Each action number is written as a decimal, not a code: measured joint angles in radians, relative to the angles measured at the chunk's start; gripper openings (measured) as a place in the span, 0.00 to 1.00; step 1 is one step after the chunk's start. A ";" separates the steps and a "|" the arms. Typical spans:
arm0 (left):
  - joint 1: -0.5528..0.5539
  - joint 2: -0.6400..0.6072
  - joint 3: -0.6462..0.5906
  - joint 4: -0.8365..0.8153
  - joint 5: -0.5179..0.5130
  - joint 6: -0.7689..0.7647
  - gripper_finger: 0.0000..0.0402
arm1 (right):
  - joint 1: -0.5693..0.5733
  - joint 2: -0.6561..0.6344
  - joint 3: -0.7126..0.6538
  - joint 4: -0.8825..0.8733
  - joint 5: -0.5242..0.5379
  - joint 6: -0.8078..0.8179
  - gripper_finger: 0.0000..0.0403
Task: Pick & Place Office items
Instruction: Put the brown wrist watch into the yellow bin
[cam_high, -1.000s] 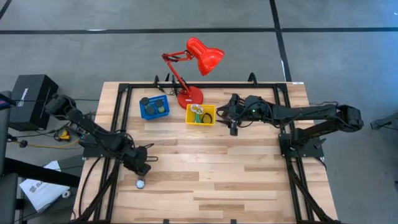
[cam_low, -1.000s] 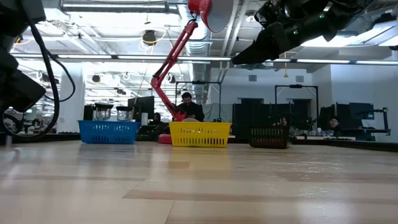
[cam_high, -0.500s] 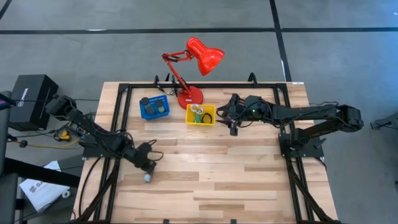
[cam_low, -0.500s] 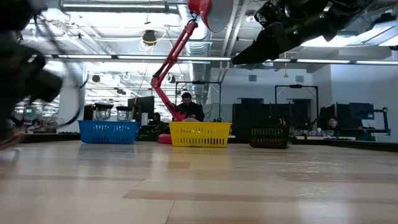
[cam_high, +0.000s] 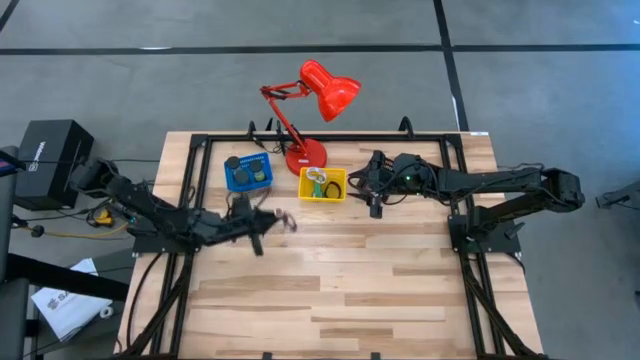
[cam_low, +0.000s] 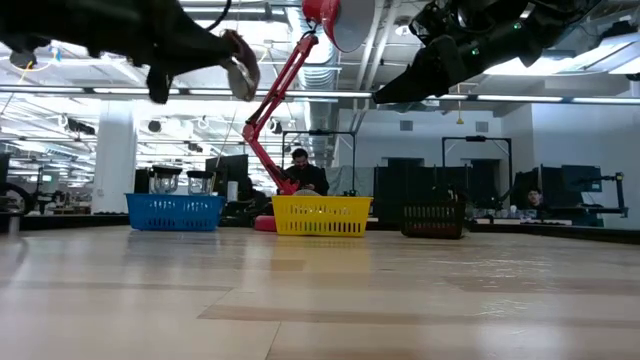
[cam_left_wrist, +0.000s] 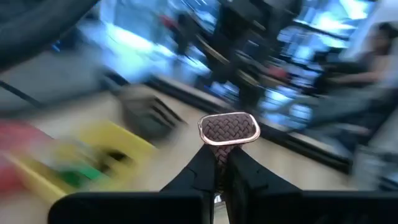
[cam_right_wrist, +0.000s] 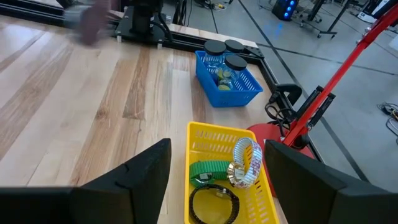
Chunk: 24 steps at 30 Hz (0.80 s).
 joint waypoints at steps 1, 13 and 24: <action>0.019 0.000 0.000 0.019 -0.035 0.062 0.01 | 0.000 0.000 0.000 0.000 0.000 0.000 0.62; 0.344 0.126 0.033 0.081 0.136 0.337 0.02 | 0.000 0.012 0.000 0.013 0.000 0.000 0.62; 0.502 0.589 0.293 0.041 0.224 0.414 0.02 | -0.004 0.137 0.030 0.048 0.001 -0.031 0.62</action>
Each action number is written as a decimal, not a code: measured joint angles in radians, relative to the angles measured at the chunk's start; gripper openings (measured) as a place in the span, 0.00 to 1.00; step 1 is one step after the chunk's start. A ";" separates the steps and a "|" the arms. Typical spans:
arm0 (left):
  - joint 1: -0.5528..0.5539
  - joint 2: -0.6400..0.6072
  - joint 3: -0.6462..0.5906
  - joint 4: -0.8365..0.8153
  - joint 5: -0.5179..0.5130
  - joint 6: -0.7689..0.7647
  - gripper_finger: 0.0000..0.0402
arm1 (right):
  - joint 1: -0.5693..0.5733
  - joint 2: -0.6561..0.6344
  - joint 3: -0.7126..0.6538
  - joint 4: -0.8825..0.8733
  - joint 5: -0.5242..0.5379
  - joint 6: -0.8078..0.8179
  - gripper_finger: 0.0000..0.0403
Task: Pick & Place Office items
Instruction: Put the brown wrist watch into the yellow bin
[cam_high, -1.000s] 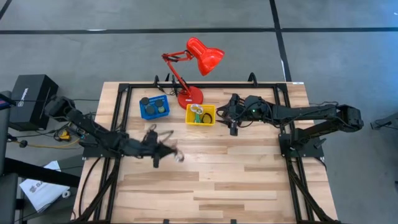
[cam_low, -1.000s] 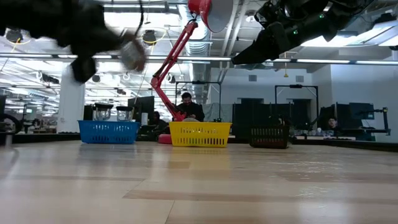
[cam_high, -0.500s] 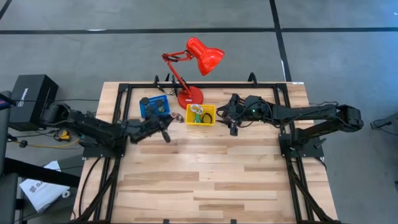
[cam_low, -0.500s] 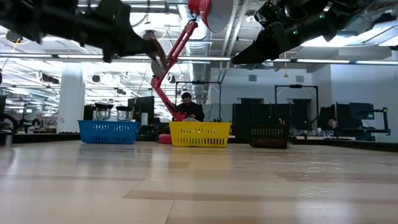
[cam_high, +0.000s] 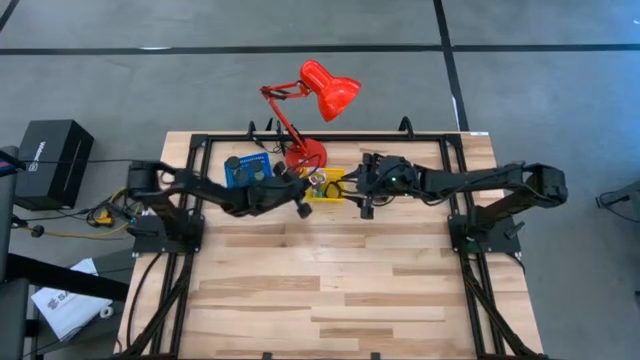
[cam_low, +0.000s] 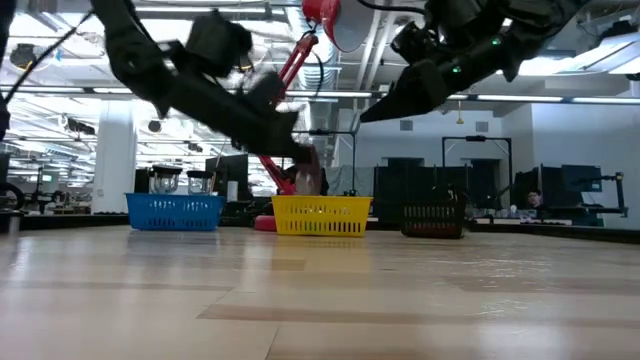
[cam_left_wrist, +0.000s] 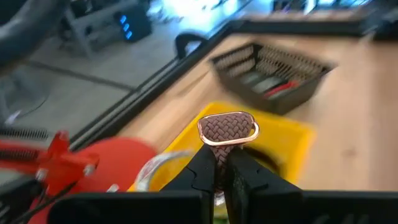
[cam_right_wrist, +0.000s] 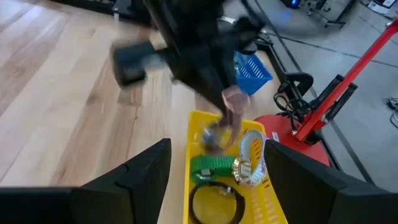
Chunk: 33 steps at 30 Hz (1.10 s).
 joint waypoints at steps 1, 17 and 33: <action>0.012 0.026 0.009 -0.003 -0.001 -0.002 0.02 | -0.002 0.010 0.010 -0.002 0.000 0.000 0.62; 0.028 -0.047 0.019 -0.242 0.003 -0.005 0.05 | -0.001 -0.001 0.018 -0.134 0.000 -0.002 0.62; 0.028 -0.073 0.019 -0.277 0.007 -0.055 0.33 | -0.001 -0.001 0.018 -0.123 0.000 0.004 0.62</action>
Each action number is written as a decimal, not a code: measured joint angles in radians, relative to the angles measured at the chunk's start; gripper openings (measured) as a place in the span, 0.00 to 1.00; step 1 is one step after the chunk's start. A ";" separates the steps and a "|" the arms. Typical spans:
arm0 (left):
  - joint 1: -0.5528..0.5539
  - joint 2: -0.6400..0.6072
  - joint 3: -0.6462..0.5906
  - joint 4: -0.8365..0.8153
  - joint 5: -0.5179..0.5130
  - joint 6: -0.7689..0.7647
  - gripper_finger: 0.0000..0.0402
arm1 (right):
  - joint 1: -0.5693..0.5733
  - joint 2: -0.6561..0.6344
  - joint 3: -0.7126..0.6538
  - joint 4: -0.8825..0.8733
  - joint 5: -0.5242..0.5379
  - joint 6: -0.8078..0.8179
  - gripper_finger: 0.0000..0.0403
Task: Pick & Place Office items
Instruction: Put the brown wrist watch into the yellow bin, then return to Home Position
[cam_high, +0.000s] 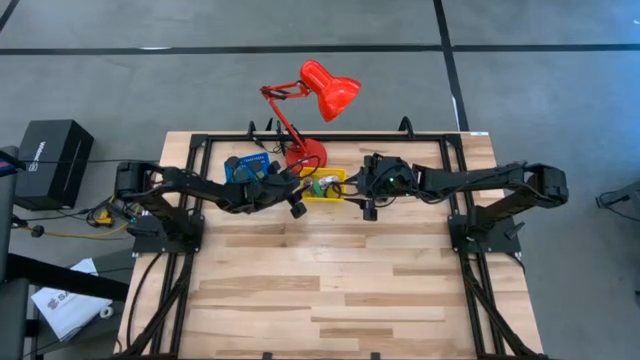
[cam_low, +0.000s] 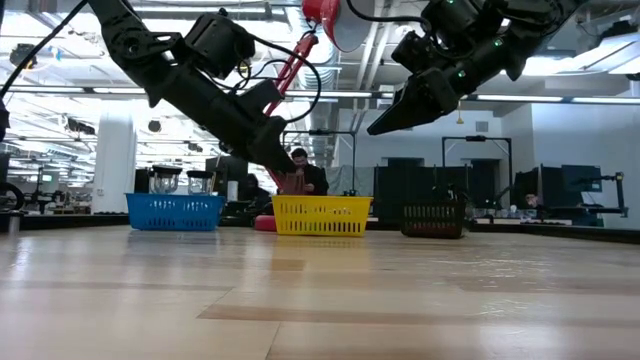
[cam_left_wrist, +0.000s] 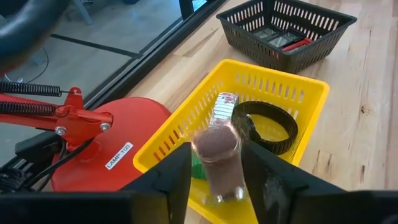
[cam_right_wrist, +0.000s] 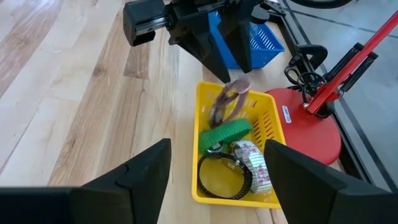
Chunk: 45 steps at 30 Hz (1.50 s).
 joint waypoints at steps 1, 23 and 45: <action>0.000 0.000 0.000 0.001 0.000 0.000 0.34 | 0.000 0.000 0.000 0.000 0.000 0.000 0.62; -0.094 -0.345 -0.001 -0.071 -0.002 0.056 0.27 | -0.031 -0.002 0.019 0.012 0.147 -0.236 0.62; -0.163 -1.299 -0.351 -0.237 -0.053 0.189 0.01 | -0.018 -0.652 -0.228 -0.059 0.046 0.195 0.62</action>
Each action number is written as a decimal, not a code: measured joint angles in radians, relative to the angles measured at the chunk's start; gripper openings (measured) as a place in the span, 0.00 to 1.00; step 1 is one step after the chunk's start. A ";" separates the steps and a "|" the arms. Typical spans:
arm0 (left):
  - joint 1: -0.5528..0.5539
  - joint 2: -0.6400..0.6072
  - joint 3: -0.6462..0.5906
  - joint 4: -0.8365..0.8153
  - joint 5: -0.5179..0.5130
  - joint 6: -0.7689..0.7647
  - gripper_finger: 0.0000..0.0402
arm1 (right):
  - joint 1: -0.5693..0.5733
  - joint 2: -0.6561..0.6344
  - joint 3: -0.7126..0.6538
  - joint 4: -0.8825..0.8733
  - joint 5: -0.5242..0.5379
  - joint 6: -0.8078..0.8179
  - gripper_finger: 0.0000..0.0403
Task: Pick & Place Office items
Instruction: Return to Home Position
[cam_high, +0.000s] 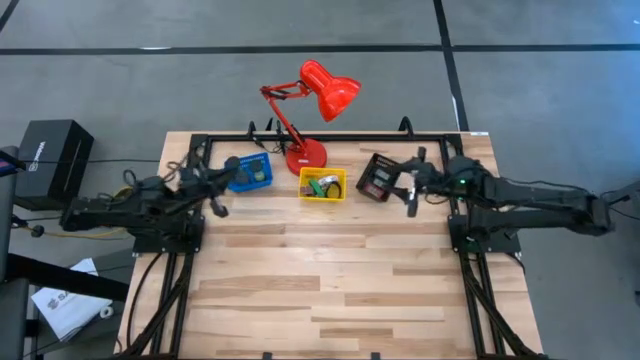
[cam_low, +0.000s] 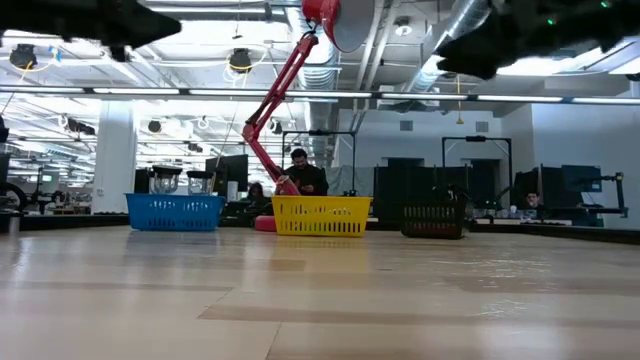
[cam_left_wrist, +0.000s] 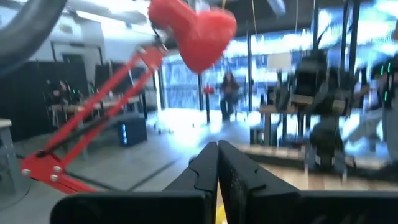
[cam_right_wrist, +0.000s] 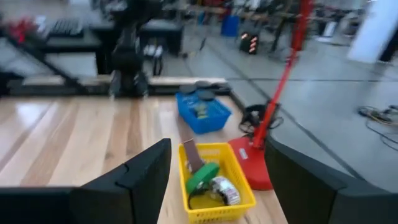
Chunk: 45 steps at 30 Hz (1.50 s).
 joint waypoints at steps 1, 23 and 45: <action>0.000 -0.044 -0.019 0.006 0.000 0.000 0.01 | -0.008 -0.033 -0.028 0.018 0.001 0.015 0.62; -0.004 -0.260 -0.276 0.248 0.018 0.095 0.00 | -0.016 -0.705 -0.359 -0.069 0.070 0.114 0.62; -0.004 -0.093 -0.276 0.308 0.095 0.098 0.00 | -0.014 -0.713 -0.497 0.041 0.114 0.197 0.62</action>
